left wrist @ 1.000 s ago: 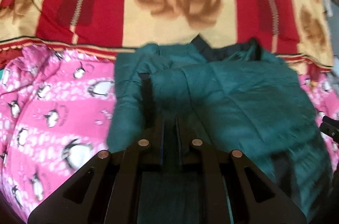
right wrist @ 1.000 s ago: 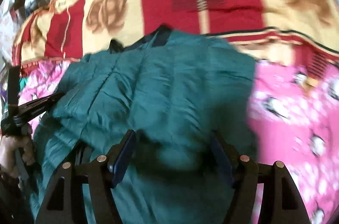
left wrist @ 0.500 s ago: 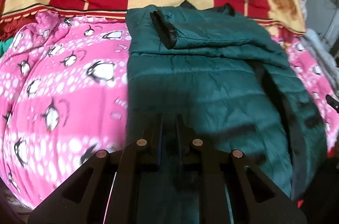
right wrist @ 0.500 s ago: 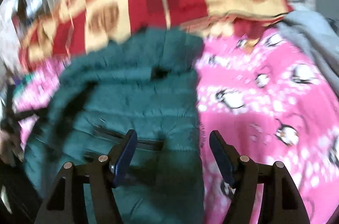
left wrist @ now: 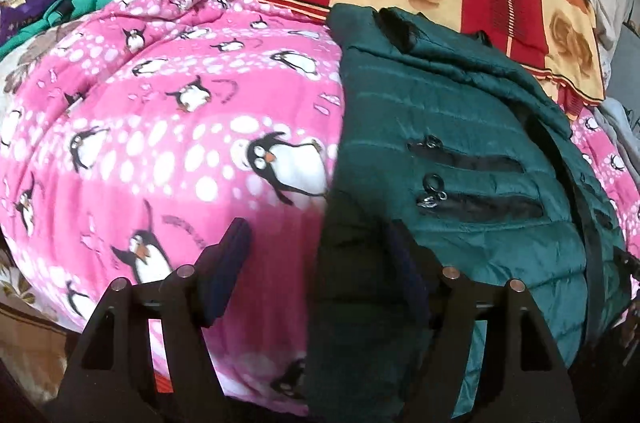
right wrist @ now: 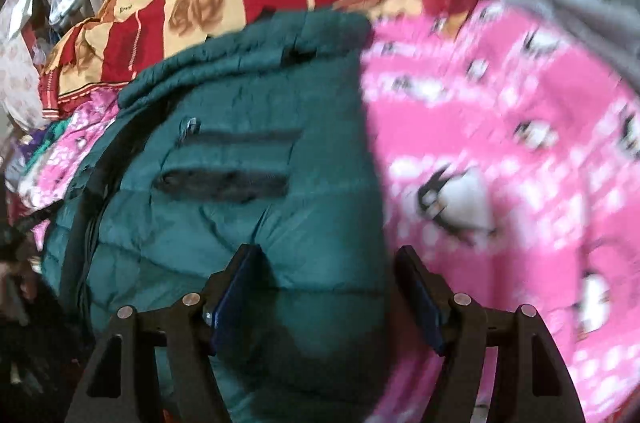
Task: Fold large clothes
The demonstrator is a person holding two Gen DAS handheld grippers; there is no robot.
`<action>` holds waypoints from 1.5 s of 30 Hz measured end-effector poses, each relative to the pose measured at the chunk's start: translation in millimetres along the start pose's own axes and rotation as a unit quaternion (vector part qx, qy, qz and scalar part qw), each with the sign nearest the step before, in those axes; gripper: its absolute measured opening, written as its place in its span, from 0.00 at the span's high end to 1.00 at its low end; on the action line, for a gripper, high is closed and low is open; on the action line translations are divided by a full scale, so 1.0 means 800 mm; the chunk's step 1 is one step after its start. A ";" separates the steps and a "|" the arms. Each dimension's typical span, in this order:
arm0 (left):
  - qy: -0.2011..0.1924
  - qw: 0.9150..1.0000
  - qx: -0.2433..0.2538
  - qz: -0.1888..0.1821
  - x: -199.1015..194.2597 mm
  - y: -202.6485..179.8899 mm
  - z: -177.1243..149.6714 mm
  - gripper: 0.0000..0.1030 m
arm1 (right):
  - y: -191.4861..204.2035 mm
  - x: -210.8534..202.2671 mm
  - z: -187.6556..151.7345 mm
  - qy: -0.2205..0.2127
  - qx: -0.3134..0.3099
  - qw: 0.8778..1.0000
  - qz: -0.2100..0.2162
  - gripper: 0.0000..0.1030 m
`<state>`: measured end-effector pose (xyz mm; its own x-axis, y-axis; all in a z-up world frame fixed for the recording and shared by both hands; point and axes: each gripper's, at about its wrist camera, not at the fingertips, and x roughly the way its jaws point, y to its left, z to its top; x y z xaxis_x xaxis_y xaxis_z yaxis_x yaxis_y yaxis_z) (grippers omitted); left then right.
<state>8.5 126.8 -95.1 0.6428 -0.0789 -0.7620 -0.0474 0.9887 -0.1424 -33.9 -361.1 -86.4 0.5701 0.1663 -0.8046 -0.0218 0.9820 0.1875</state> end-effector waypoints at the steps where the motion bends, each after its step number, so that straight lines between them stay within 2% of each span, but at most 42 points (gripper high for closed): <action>1: -0.002 1.000 0.000 0.001 0.002 0.000 0.001 0.30 | 0.001 0.002 -0.001 -0.001 -0.004 1.000 -0.002 0.27; 4: -0.002 1.000 -0.001 0.004 0.007 -0.002 0.000 0.25 | 0.004 0.004 -0.006 -0.008 -0.005 1.000 -0.008 0.24; 19: -0.004 1.000 -0.003 0.003 0.010 0.000 0.000 0.22 | 0.008 0.005 -0.009 -0.014 -0.006 1.000 -0.013 0.19; 22: 0.006 1.000 -0.019 -0.007 0.011 0.006 0.001 0.21 | 0.007 0.005 -0.009 -0.012 -0.005 1.000 -0.011 0.19; 26: 0.022 0.997 -0.046 -0.051 -0.002 0.018 -0.010 0.21 | 0.007 -0.004 -0.015 -0.002 0.011 1.000 0.002 0.19; 28: 0.023 0.994 -0.056 -0.090 -0.014 0.022 -0.023 0.21 | 0.008 -0.014 -0.024 -0.005 0.019 1.000 0.023 0.19; 30: 0.038 0.988 -0.056 -0.140 -0.018 0.020 -0.034 0.21 | 0.011 -0.021 -0.035 -0.001 0.024 0.998 0.066 0.19; 32: 0.051 0.977 -0.045 -0.202 -0.023 0.008 -0.044 0.21 | 0.018 -0.027 -0.044 0.002 0.018 0.995 0.100 0.19; 33: 0.052 0.975 -0.035 -0.215 -0.025 0.000 -0.047 0.21 | 0.022 -0.031 -0.047 -0.002 0.008 0.993 0.115 0.20; 35: 0.047 0.978 -0.020 -0.201 -0.029 -0.010 -0.047 0.21 | 0.027 -0.035 -0.046 -0.011 -0.001 0.992 0.125 0.22; 38: 0.046 0.981 -0.040 -0.187 -0.024 -0.009 -0.043 0.21 | 0.014 -0.026 -0.046 -0.004 0.031 0.995 0.100 0.27; 40: 0.046 0.980 -0.053 -0.186 -0.023 -0.010 -0.039 0.22 | 0.003 -0.022 -0.048 -0.003 0.058 0.992 0.112 0.32; 41: 0.047 0.981 -0.052 -0.183 -0.023 -0.013 -0.038 0.24 | 0.003 -0.024 -0.047 -0.007 0.058 0.991 0.121 0.32; 43: 0.048 0.984 -0.041 -0.168 -0.024 -0.015 -0.039 0.34 | 0.008 -0.032 -0.049 -0.019 0.043 0.990 0.137 0.34; 45: 0.048 0.985 -0.042 -0.160 -0.022 -0.014 -0.039 0.36 | 0.009 -0.030 -0.051 -0.018 0.034 0.991 0.127 0.35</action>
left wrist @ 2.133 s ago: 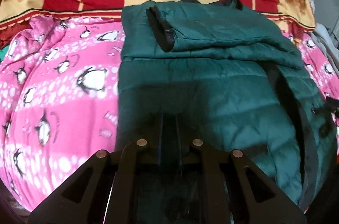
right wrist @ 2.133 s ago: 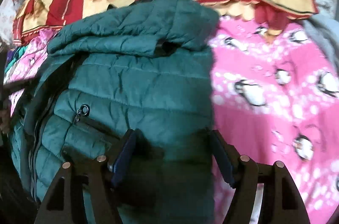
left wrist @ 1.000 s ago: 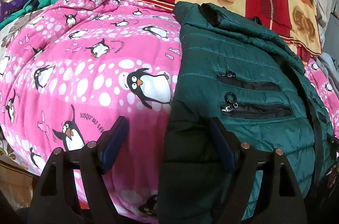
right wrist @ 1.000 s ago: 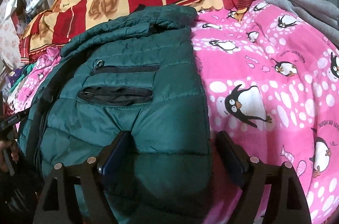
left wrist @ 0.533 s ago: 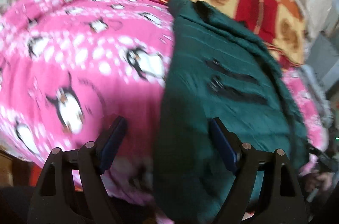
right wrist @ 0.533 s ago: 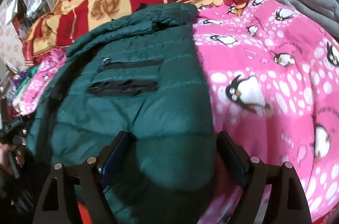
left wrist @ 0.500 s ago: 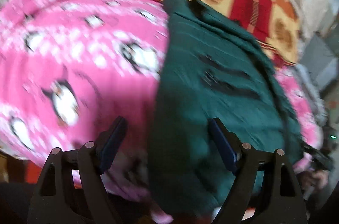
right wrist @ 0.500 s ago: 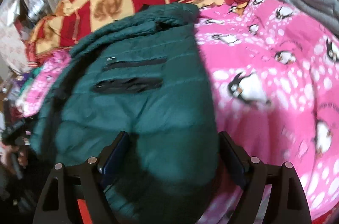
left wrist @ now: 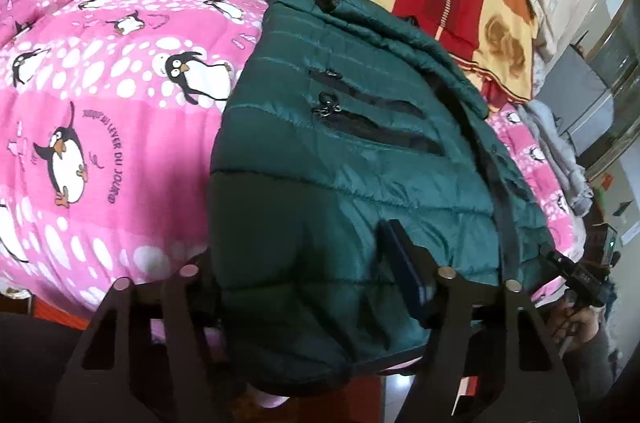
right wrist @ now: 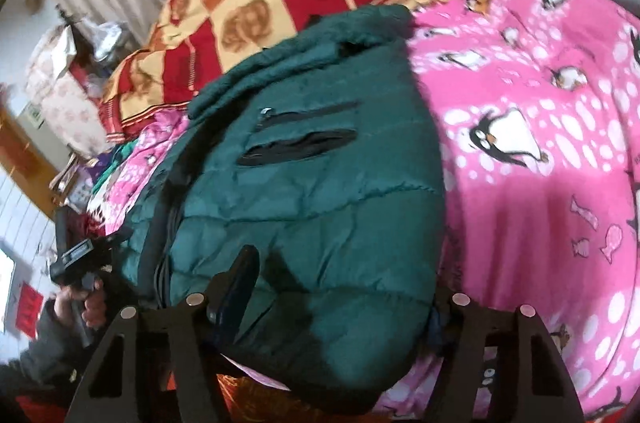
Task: Fold large clothes
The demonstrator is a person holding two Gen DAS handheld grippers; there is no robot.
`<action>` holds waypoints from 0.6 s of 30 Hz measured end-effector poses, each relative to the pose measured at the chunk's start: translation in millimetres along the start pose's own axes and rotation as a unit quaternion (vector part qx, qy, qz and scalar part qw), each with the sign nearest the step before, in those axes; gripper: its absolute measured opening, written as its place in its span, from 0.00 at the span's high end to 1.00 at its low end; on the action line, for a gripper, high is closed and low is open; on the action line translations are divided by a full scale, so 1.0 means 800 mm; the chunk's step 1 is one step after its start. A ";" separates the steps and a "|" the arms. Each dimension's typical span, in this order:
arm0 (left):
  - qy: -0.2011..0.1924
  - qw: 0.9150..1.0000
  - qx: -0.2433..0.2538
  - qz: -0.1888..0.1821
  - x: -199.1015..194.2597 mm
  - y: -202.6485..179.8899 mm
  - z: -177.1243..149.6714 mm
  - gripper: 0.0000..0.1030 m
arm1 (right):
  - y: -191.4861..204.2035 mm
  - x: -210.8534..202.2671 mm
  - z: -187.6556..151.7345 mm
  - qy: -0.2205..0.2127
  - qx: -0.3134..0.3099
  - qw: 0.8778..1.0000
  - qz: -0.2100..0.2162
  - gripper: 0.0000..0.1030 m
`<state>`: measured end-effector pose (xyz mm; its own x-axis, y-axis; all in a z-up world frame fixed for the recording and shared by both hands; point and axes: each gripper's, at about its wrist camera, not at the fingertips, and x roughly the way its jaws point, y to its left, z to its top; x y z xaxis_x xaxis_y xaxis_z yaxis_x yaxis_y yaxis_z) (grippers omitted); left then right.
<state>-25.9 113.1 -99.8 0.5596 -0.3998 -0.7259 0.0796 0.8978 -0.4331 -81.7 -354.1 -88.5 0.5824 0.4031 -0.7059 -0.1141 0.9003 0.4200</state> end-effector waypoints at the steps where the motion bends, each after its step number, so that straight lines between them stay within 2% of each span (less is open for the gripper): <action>1: 0.000 1.000 -0.003 0.001 0.001 0.002 -0.002 0.36 | -0.002 0.004 -0.001 0.006 0.003 1.000 -0.006 0.35; 7: 0.008 1.000 -0.009 0.021 0.008 0.006 -0.008 0.34 | -0.004 0.012 -0.002 0.012 0.006 1.000 -0.018 0.36; 13: 0.007 1.000 -0.024 -0.005 0.005 0.015 -0.016 0.32 | -0.001 0.014 0.002 0.013 0.020 0.999 -0.025 0.36; 16: 0.008 0.999 -0.024 -0.024 0.002 0.018 -0.018 0.32 | 0.011 0.006 0.008 -0.011 0.015 0.999 -0.031 0.48; 18: 0.004 0.999 -0.020 -0.034 -0.001 0.019 -0.019 0.32 | 0.014 0.004 0.009 -0.023 0.017 0.999 -0.038 0.48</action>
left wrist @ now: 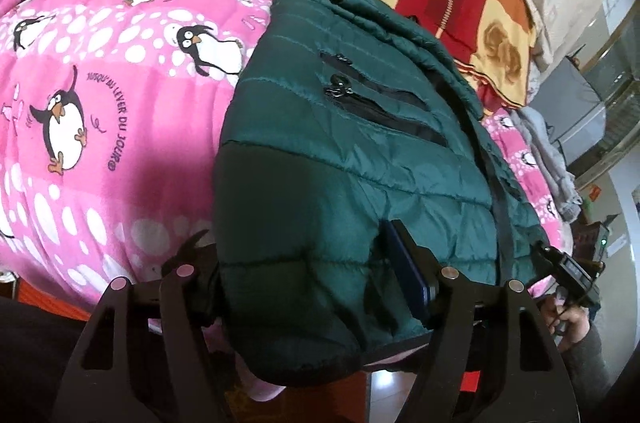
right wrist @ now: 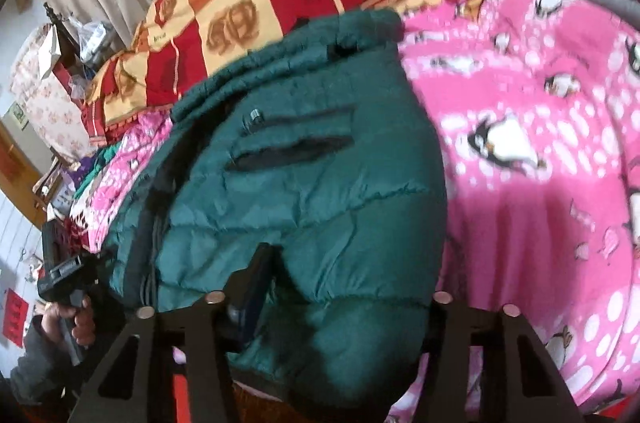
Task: Fold large clothes
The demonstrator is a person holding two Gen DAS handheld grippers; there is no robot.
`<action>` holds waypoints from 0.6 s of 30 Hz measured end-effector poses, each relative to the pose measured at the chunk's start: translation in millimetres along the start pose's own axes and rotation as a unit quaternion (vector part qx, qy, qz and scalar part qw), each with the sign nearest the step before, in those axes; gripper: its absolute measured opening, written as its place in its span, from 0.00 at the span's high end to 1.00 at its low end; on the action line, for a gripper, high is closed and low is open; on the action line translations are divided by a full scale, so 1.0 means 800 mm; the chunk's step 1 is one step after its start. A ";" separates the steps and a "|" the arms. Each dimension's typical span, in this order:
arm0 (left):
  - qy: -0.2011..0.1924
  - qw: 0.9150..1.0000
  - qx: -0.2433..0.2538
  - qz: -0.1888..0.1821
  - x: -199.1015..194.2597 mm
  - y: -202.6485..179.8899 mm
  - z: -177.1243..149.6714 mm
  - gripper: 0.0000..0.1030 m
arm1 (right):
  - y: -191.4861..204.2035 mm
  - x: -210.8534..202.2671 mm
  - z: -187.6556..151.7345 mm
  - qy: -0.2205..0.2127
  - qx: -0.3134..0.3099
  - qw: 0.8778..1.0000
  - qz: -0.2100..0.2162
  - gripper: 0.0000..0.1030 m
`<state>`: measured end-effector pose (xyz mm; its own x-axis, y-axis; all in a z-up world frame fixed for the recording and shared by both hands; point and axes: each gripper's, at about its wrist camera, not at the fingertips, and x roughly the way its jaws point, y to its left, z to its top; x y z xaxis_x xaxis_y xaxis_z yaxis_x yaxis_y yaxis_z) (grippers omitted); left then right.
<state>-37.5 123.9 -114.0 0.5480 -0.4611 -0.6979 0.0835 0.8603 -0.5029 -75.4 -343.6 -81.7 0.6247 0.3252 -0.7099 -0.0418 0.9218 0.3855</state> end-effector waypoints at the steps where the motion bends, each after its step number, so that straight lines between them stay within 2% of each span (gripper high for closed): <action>1: -0.002 1.000 0.001 0.000 0.000 -0.001 0.000 0.32 | -0.001 0.004 -0.002 0.005 0.005 1.000 -0.011 0.48; 3: -0.008 1.000 0.003 0.003 0.000 -0.003 -0.002 0.32 | -0.005 0.013 -0.005 0.020 0.019 0.999 -0.025 0.48; 11: -0.001 0.998 0.039 0.044 0.010 -0.018 -0.003 0.27 | -0.006 0.016 -0.005 0.022 0.016 0.999 -0.031 0.47; 13: 0.000 0.998 0.040 0.045 0.013 -0.018 -0.003 0.23 | -0.005 0.016 -0.006 0.024 0.010 0.999 -0.035 0.47; 18: 0.002 0.998 0.041 0.044 0.015 -0.017 -0.002 0.22 | -0.005 0.018 -0.005 0.028 0.015 0.999 -0.032 0.47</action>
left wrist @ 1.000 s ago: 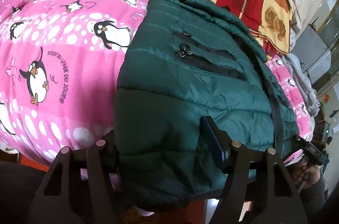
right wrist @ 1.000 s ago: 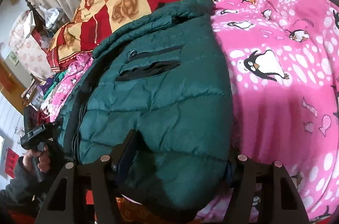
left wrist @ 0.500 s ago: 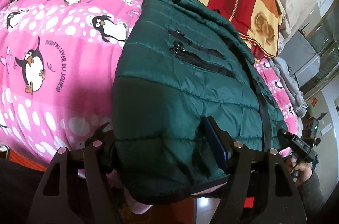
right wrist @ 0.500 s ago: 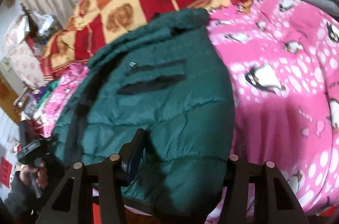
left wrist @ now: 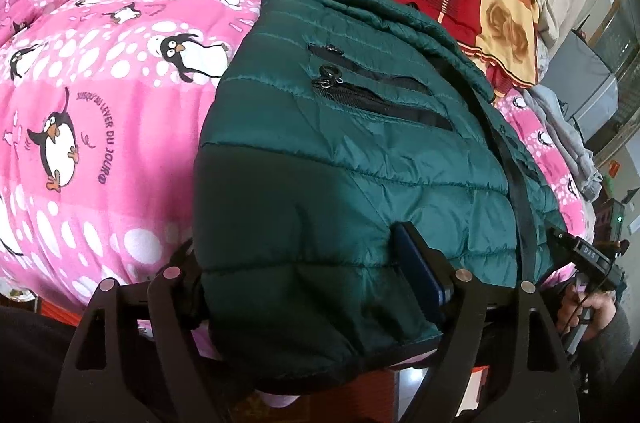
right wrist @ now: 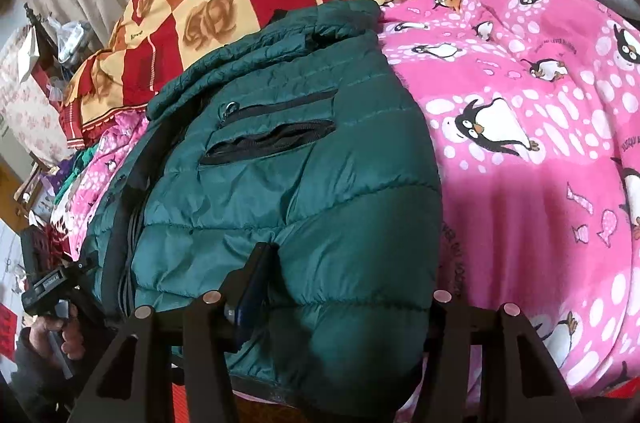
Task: Fold large clothes
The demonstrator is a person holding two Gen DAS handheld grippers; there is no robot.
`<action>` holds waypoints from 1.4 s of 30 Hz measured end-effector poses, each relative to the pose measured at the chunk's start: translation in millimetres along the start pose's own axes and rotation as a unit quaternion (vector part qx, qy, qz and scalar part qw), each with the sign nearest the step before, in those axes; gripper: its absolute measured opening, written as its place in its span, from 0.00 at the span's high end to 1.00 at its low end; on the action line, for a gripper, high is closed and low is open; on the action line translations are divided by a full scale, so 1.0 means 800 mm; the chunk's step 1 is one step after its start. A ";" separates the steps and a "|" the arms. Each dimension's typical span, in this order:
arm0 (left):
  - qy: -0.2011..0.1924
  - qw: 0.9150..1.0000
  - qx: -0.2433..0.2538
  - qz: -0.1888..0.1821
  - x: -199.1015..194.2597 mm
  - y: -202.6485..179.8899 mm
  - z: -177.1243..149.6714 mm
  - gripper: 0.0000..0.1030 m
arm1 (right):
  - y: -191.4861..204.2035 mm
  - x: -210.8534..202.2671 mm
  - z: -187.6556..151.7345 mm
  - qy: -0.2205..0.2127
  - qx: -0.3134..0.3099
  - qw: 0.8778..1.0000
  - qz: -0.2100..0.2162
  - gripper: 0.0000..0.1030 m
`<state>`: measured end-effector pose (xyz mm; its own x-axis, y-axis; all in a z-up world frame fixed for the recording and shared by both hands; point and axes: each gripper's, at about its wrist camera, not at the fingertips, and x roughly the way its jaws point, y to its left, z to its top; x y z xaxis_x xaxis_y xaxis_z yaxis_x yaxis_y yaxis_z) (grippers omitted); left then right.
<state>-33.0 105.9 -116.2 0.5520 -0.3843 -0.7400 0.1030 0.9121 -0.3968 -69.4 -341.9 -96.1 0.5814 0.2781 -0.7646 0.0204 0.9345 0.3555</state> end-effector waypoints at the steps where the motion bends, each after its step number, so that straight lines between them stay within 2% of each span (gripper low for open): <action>1: 0.000 1.000 0.000 0.000 0.000 -0.001 0.000 0.22 | 0.000 0.000 0.000 0.001 0.001 1.000 0.001 0.47; 5: -0.001 1.000 0.008 0.004 -0.001 -0.004 -0.002 0.23 | 0.001 -0.001 0.000 0.000 -0.003 1.000 -0.002 0.47; 10: -0.012 0.999 0.019 0.028 -0.007 -0.005 -0.003 0.50 | 0.003 -0.003 0.002 -0.005 -0.019 1.000 -0.004 0.49; 16: -0.010 0.999 0.018 0.031 -0.006 -0.005 -0.002 0.49 | 0.005 -0.006 0.002 -0.008 -0.020 1.000 -0.002 0.52; 22: -0.008 1.000 0.010 0.021 -0.003 -0.005 -0.003 0.34 | 0.004 -0.006 0.000 -0.007 -0.009 1.000 0.001 0.52; 30: -0.014 1.000 0.008 0.015 -0.003 -0.006 -0.005 0.32 | 0.002 -0.005 0.000 -0.007 -0.009 1.000 0.001 0.52; 33: -0.015 0.999 0.023 0.031 -0.006 -0.010 -0.005 0.43 | 0.003 -0.006 0.001 -0.006 -0.012 1.000 0.001 0.52; 36: -0.019 0.999 0.017 0.033 -0.010 -0.006 -0.003 0.54 | 0.006 -0.007 0.001 -0.010 -0.020 1.000 -0.003 0.53; 42: -0.021 0.999 0.021 0.040 -0.010 -0.006 -0.004 0.56 | 0.009 -0.015 0.002 -0.025 -0.026 0.999 -0.002 0.58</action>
<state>-40.4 104.1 -110.0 0.5939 -0.3038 -0.7449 0.0908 0.9454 -0.3131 -74.7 -338.7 -83.3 0.6216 0.2634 -0.7377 -0.0177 0.9463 0.3229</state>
